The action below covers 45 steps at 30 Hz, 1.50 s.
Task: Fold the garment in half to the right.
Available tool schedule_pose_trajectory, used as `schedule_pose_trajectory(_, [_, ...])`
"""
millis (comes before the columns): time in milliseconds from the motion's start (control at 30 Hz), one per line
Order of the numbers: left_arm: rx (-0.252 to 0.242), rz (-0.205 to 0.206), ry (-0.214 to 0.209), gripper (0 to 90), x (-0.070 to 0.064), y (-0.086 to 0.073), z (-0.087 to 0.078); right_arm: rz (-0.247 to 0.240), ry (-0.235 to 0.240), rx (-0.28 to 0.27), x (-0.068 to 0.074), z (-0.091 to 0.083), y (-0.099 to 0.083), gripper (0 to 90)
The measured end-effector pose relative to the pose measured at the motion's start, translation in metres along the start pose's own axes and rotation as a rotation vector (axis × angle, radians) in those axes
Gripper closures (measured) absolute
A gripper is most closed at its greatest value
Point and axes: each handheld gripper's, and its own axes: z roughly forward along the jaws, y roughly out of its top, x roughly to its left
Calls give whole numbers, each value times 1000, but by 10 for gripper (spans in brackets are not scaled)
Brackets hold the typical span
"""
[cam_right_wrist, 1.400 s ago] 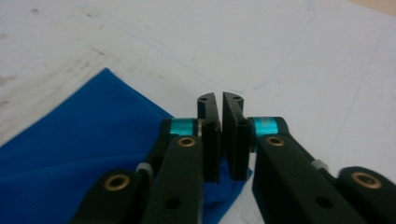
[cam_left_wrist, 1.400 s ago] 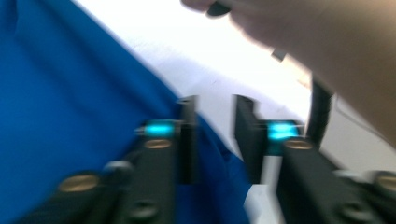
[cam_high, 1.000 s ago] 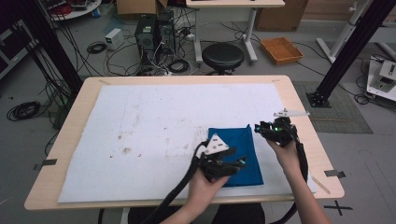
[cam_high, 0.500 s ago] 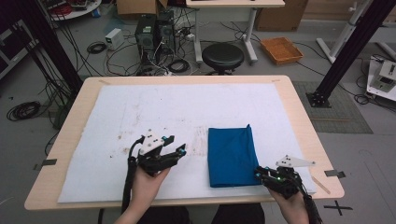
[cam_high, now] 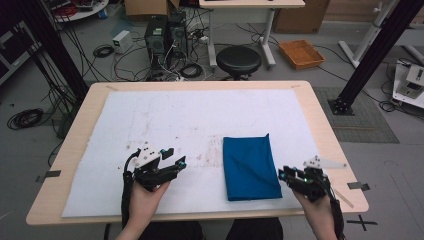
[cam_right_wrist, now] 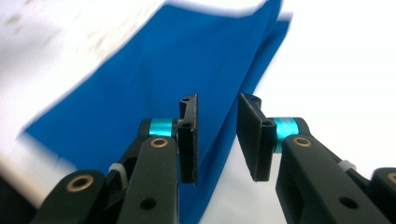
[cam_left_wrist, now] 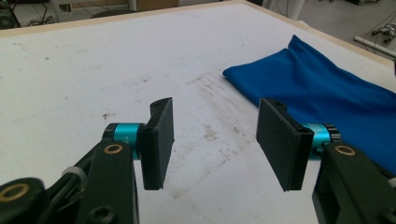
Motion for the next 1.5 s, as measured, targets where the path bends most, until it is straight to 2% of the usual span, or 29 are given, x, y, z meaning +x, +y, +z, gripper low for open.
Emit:
schedule_pose_trajectory(133, [6, -9, 6, 463, 4, -2, 1, 22, -18, -23, -16, 28, 38, 701])
schedule_pose_trajectory(233, [11, -15, 13, 462, 7, -4, 1, 31, -18, -5, -24, 54, 56, 712])
schedule_pose_trajectory(400, [18, -21, 20, 460, 11, -7, 0, -33, -103, 52, -23, 91, 70, 728])
schedule_pose_trajectory(500, [23, -24, 18, 459, 13, -9, 0, -75, -132, 90, -25, 106, 71, 864])
schedule_pose_trajectory(533, [28, -22, 18, 459, 13, -9, 0, -81, -148, 96, -25, 108, 70, 882])
schedule_pose_trajectory(667, [30, -27, 21, 459, 14, -11, 0, -62, -166, 59, -34, 106, 68, 891])
schedule_pose_trajectory(833, [30, -32, 26, 455, 16, -12, 0, -11, -153, 49, -47, 105, 60, 881])
schedule_pose_trajectory(1000, [27, -37, 34, 452, 18, -11, 0, 17, -177, 40, -53, 104, 54, 794])
schedule_pose_trajectory(1033, [26, -37, 35, 450, 19, -11, 0, 25, -181, 33, -54, 102, 54, 761])
schedule_pose_trajectory(1100, [24, -36, 36, 438, 21, -11, 0, 35, -174, 7, -56, 96, 54, 754])
schedule_pose_trajectory(1200, [23, -17, 28, 400, 26, -10, -1, 52, -163, -30, -55, 82, 52, 633])
schedule_pose_trajectory(1300, [21, 15, 18, 378, 33, -7, -3, 60, -130, -70, -56, 67, 48, 544])
schedule_pose_trajectory(1400, [11, 33, 19, 359, 44, -3, -6, 60, -102, -107, -59, 52, 46, 473])
schedule_pose_trajectory(1500, [9, 53, 39, 358, 54, -1, -8, 60, -65, -126, -61, 40, 44, 396])
